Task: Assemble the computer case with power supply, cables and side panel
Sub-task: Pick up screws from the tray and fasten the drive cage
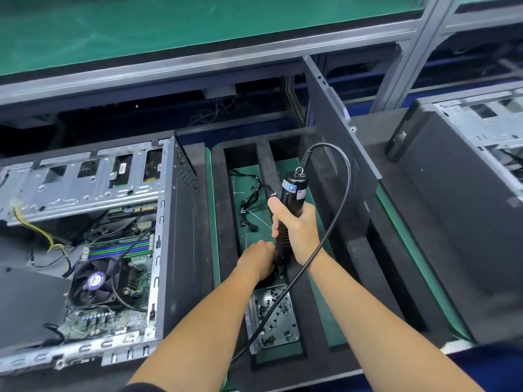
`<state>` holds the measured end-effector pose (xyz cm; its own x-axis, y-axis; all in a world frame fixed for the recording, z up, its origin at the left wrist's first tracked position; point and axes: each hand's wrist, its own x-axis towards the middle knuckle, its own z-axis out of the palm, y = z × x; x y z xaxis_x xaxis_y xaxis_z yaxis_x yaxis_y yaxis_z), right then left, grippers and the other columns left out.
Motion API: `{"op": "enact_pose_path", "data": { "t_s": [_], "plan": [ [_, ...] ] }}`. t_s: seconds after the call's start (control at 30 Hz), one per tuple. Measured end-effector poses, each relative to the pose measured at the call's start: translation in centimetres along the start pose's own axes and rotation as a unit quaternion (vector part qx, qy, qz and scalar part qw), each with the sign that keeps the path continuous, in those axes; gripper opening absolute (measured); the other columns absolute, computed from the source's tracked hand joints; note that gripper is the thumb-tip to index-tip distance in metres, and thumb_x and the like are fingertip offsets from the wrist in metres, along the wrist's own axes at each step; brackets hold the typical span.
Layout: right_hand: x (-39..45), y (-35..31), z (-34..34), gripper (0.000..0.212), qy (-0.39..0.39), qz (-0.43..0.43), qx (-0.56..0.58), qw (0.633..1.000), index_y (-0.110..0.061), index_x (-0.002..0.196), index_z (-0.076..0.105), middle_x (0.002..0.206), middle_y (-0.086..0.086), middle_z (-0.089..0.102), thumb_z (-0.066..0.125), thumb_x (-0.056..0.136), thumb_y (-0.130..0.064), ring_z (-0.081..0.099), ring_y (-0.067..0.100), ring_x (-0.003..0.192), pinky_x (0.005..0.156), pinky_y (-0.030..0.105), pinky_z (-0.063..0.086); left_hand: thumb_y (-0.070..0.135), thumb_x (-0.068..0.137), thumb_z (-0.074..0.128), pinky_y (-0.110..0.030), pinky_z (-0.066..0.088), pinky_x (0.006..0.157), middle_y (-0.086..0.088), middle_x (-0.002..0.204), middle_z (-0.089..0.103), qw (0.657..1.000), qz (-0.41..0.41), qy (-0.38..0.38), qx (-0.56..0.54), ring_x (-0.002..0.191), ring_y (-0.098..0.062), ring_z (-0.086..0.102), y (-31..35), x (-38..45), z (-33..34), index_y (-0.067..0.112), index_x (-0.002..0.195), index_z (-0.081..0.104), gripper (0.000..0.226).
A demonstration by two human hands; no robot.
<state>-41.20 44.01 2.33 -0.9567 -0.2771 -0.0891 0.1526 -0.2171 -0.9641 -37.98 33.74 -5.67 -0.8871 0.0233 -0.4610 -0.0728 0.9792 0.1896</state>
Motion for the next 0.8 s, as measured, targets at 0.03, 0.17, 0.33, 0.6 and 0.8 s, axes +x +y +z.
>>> {"op": "enact_pose_path", "data": {
  "t_s": [0.03,0.17,0.33,0.6,0.8],
  "plan": [
    [0.0,0.0,0.0,0.043,0.000,-0.001,-0.003,1.000,-0.010,0.057,0.054,0.054,0.016,0.049,0.076,0.076,-0.042,0.046,0.023,0.047,0.053,0.030,0.046,0.000,0.089,0.044,-0.038,0.047,0.076,-0.019,0.109,0.063,1.000,0.000,0.001,-0.002,0.098,-0.036,0.062,0.1,0.0,0.1,0.003,0.115,0.055,0.029],
    [0.2,0.1,-0.1,0.041,-0.001,0.000,-0.013,1.000,-0.013,0.058,0.054,0.054,0.014,0.050,0.076,0.076,-0.042,0.047,0.022,0.047,0.053,0.030,0.046,-0.008,0.086,0.040,-0.040,0.049,0.077,-0.020,0.103,0.064,0.999,-0.005,-0.004,-0.032,0.094,-0.038,0.063,0.5,-0.3,0.7,0.001,0.103,0.061,0.028],
    [0.3,0.2,-0.2,0.037,-0.001,0.001,-0.018,1.000,-0.016,0.061,0.055,0.054,0.012,0.050,0.076,0.076,-0.042,0.048,0.022,0.047,0.053,0.031,0.046,-0.013,0.084,0.038,-0.042,0.050,0.079,-0.020,0.101,0.065,0.998,-0.018,0.016,-0.050,0.095,-0.038,0.062,0.8,-0.1,0.8,-0.001,0.099,0.062,0.030],
    [0.5,0.3,-0.3,0.038,-0.003,0.003,-0.024,1.000,-0.016,0.059,0.056,0.052,0.010,0.051,0.075,0.078,-0.043,0.048,0.021,0.048,0.054,0.030,0.047,-0.005,0.086,0.042,-0.042,0.051,0.079,-0.018,0.102,0.064,0.997,-0.025,0.011,-0.074,0.094,-0.038,0.062,0.6,0.1,0.8,0.001,0.100,0.061,0.024],
    [0.7,0.1,-0.1,0.039,0.003,0.000,-0.009,1.000,-0.015,0.056,0.054,0.052,0.012,0.051,0.075,0.078,-0.040,0.047,0.022,0.046,0.053,0.031,0.047,0.007,0.087,0.053,-0.028,0.040,0.064,-0.011,0.081,0.061,0.953,-0.110,0.075,-0.271,0.074,-0.029,0.055,0.4,0.5,-0.3,0.006,0.080,0.057,0.008]
  ]
}}
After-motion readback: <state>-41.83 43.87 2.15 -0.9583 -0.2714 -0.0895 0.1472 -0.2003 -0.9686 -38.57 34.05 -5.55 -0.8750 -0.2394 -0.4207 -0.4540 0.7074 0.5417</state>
